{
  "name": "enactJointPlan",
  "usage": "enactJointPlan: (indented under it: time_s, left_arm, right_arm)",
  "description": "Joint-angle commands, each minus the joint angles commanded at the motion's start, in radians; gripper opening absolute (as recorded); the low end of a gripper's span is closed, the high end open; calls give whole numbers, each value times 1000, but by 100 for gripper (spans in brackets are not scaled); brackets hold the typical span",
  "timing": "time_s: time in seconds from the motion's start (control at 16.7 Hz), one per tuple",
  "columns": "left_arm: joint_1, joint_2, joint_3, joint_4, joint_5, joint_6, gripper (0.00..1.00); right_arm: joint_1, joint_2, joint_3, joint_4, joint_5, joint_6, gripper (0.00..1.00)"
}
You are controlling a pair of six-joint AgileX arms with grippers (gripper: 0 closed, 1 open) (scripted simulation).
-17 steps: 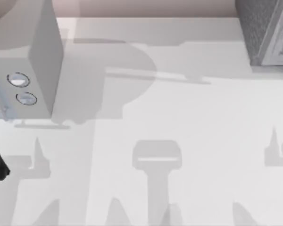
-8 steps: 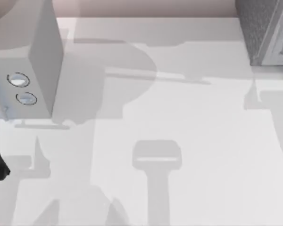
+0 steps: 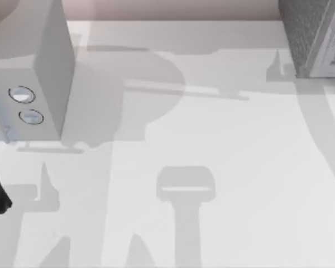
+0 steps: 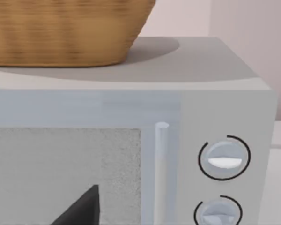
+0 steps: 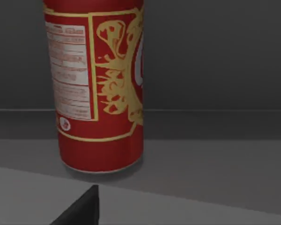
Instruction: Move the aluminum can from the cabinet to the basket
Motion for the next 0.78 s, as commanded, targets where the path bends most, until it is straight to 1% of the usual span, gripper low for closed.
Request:
enactJointPlan:
  time_s: [0.12, 0.24, 0.6, 0.78]
  left_arm:
    - [0, 0, 0, 0, 0, 0, 100]
    - [0, 0, 0, 0, 0, 0, 100]
    - [0, 0, 0, 0, 0, 0, 100]
    - [0, 0, 0, 0, 0, 0, 100]
  right_arm:
    - [8, 58, 79, -18, 8, 1, 100]
    - [12, 85, 115, -27, 12, 1, 100]
    - [10, 87, 118, -25, 15, 1, 100]
    - [49, 152, 168, -6, 63, -2, 100]
